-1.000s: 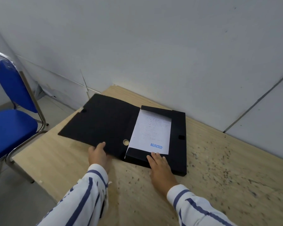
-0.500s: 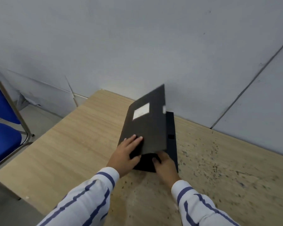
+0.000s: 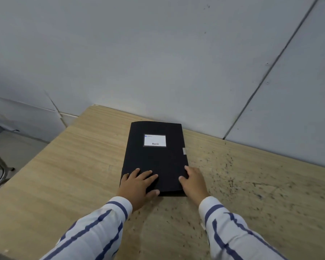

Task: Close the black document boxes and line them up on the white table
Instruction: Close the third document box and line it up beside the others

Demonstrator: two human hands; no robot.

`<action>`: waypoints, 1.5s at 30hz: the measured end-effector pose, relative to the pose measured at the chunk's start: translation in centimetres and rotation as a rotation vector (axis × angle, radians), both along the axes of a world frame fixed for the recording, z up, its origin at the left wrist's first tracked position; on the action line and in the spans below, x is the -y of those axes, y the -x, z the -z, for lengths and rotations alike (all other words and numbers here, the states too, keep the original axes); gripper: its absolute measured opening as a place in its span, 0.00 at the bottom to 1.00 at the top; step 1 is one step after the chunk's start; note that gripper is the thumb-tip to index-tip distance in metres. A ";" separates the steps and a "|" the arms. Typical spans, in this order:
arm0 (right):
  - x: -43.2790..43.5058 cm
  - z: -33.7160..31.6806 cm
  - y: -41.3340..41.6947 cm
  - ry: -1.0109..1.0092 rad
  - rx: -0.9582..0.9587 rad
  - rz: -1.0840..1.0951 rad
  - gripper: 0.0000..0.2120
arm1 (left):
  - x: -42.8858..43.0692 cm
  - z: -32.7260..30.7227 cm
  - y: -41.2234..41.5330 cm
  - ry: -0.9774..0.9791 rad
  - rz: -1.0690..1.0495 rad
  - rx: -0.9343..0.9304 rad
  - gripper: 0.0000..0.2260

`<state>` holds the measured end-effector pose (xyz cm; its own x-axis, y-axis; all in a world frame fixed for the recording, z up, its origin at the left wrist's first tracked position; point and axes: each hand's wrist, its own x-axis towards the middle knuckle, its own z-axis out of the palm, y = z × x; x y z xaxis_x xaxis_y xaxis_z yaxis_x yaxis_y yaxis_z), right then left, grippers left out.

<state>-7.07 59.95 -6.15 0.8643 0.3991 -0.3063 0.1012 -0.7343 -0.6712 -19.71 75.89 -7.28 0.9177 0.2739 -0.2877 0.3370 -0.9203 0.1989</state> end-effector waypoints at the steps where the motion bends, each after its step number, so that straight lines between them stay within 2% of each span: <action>1: -0.2 0.0 0.6 0.055 0.037 -0.037 0.26 | -0.2 0.0 0.0 0.018 -0.033 0.021 0.37; 3: -0.4 0.4 1.3 0.145 0.066 -0.085 0.28 | -0.8 0.5 -0.2 0.061 -0.128 0.085 0.28; 5: -0.5 0.4 1.6 0.173 0.039 -0.087 0.29 | -1.4 0.9 -0.4 0.094 -0.223 0.119 0.25; 8: -0.7 0.6 1.6 0.119 -0.035 -0.054 0.30 | -2.0 1.4 -0.6 0.185 -0.371 0.148 0.28; 12: -0.4 0.5 1.4 -0.062 -0.166 0.092 0.30 | -3.1 1.7 -0.9 0.496 -0.651 0.207 0.40; 15: -0.1 0.2 1.1 -0.093 -0.214 0.109 0.29 | -3.8 2.0 -0.7 0.584 -0.719 0.217 0.43; 23: 3.1 0.3 1.8 -0.216 -0.260 0.149 0.30 | -1.7 1.7 0.0 0.609 -0.629 0.253 0.44; 31: 11.8 -0.5 1.0 -0.241 -0.251 0.252 0.28 | 5.9 0.4 -3.2 0.605 -0.494 0.272 0.43; 38: 23.2 -1.0 -1.6 -0.286 -0.230 0.373 0.27 | 16.5 -0.4 -8.3 0.619 -0.361 0.245 0.44; 45: 37.8 -1.4 -6.2 -0.303 -0.216 0.468 0.26 | 31.1 -0.2 -14.2 0.665 -0.312 0.207 0.44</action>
